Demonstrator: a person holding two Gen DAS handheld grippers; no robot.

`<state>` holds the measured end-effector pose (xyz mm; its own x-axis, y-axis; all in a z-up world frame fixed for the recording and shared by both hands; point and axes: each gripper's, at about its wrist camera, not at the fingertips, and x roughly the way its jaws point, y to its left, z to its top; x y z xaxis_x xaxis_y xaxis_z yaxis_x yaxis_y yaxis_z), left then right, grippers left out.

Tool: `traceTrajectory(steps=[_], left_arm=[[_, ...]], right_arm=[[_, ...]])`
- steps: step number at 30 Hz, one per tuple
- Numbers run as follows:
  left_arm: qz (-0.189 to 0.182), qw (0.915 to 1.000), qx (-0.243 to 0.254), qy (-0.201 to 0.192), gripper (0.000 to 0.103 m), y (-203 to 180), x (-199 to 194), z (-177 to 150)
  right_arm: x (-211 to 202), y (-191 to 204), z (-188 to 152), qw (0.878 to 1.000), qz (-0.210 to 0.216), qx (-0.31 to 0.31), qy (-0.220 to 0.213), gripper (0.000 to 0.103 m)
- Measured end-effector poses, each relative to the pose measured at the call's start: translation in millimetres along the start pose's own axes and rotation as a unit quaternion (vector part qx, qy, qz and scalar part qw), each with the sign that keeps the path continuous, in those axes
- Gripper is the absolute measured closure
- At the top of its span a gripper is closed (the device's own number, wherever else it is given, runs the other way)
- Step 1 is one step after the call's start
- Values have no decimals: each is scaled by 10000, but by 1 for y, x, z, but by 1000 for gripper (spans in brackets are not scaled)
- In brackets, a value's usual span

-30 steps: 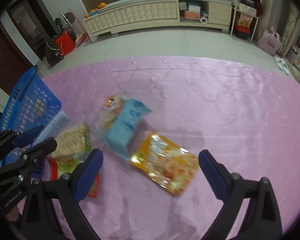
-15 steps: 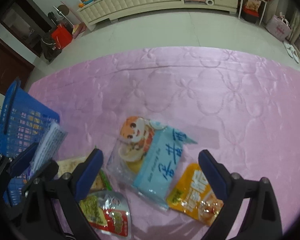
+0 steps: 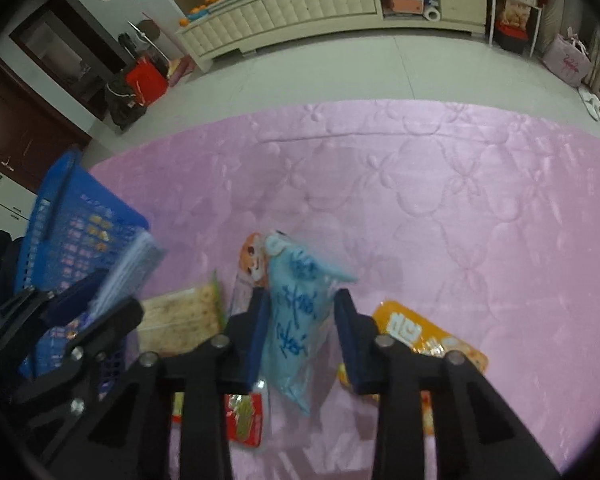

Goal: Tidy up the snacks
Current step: 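Carry both items over the blue basket and open both grippers to drop them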

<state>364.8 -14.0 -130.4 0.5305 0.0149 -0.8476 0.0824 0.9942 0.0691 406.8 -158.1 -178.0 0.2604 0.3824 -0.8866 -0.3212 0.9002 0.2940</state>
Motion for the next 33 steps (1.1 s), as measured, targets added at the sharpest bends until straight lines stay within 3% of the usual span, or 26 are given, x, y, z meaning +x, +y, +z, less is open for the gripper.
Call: traceTrajectory(steps=[7,19,25,33], left_arm=[[-99,9997,-55,-228,74,4,-38,-10],[-251,9959,-391,-776,74,48,-125,-38],[-319,9932,-509,-1000,74,85,-164,-58],[-63,9925,-530,-1103,74,135,-193,-69]], right_arm=[[-52,14,-18,9982,-40,-342,-498,71],[-146,91,-43,9877,-105,-956,-1235,71],[-167,132,-47,9824,-78,-1200,-1430,71],[-163,180,-43,9789,119,-1419,-1466,71]])
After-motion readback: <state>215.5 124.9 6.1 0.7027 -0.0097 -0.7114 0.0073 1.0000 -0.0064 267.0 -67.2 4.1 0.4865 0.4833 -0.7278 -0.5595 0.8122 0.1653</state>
